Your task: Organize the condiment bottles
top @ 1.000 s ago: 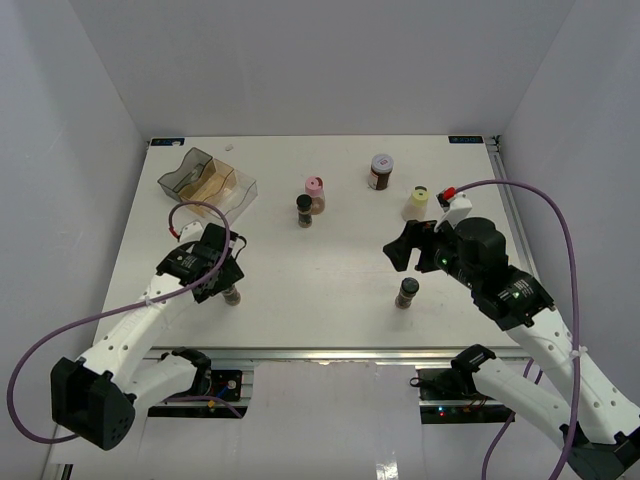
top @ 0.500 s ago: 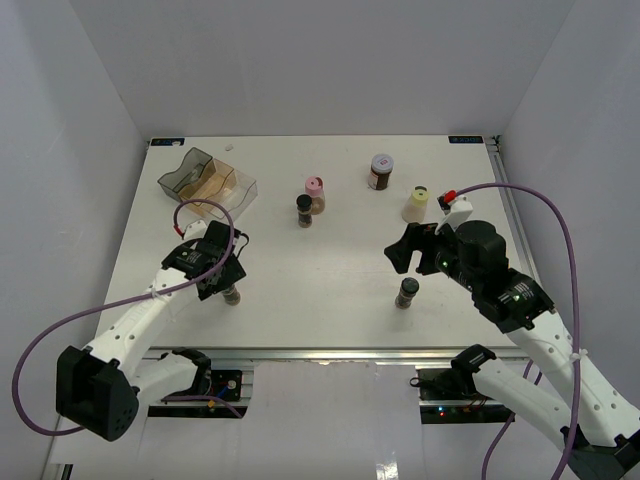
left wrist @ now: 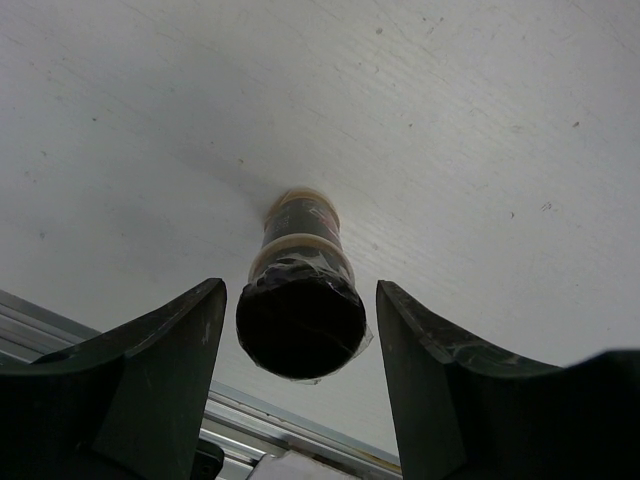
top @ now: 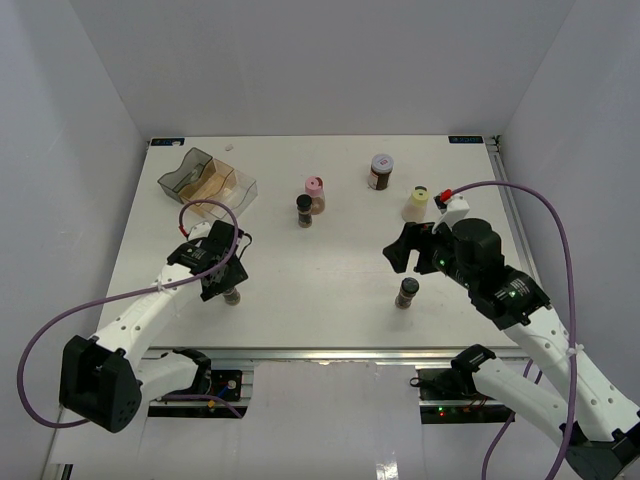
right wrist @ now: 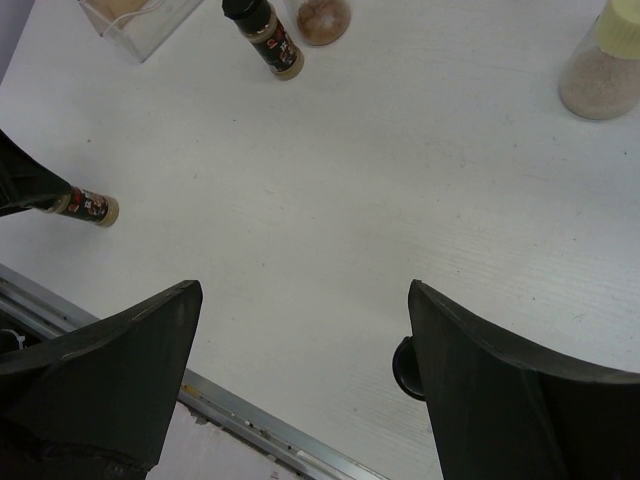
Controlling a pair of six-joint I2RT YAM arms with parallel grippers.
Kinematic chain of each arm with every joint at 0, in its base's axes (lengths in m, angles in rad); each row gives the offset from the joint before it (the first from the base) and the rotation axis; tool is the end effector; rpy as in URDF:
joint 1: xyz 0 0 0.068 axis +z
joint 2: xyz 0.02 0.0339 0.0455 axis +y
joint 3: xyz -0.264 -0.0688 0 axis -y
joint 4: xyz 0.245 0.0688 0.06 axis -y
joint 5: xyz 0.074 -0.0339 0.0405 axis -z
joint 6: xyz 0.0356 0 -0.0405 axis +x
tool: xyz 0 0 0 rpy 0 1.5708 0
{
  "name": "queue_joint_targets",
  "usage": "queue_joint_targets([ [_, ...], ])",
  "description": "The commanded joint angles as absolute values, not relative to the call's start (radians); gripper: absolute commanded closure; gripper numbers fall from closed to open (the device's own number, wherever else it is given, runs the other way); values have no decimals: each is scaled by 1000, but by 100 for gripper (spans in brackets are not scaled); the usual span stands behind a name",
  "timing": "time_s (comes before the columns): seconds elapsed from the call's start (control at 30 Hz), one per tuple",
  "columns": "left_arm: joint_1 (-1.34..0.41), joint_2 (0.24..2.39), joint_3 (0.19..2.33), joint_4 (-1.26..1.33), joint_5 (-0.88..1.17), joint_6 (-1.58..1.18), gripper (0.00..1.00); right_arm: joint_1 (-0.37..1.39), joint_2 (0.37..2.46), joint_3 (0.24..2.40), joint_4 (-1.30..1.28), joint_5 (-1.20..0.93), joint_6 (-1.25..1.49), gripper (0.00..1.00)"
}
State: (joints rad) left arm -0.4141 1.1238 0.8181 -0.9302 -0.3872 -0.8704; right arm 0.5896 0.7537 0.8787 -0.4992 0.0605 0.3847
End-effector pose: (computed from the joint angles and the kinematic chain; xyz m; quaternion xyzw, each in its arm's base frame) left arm 0.1819 -0.0652 0.2340 -0.2501 0.9353 0.0539 0.2446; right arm 0.1384 0.0900 0.3442 -0.0675 0.8233 0.2415 0.5092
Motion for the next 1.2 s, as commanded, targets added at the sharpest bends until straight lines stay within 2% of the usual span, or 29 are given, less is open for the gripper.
queue_joint_targets([
  [0.0, -410, 1124, 808, -912, -366, -859, 28, 589, 765, 919, -481, 60, 382, 10],
  [0.1, -411, 1123, 805, -905, -362, -853, 30, 589, 771, 926, -484, 57, 386, 10],
  [0.17, -411, 1132, 805, -906, -360, -850, 35, 589, 772, 929, -488, 57, 388, 10],
  [0.3, -410, 1130, 803, -897, -357, -843, 53, 589, 767, 925, -487, 58, 392, 10],
  [0.47, -410, 1120, 808, -887, -359, -823, 99, 589, 763, 914, -486, 54, 393, 10],
  [0.6, -411, 1129, 852, -900, -389, -838, 100, 589, 764, 911, -486, 48, 393, 10],
  [0.8, -410, 1176, 1035, -925, -451, -896, 100, 589, 770, 920, -504, 26, 366, 10],
  [1.17, -411, 1213, 1217, -889, -416, -873, 100, 589, 783, 971, -562, 62, 336, 10],
])
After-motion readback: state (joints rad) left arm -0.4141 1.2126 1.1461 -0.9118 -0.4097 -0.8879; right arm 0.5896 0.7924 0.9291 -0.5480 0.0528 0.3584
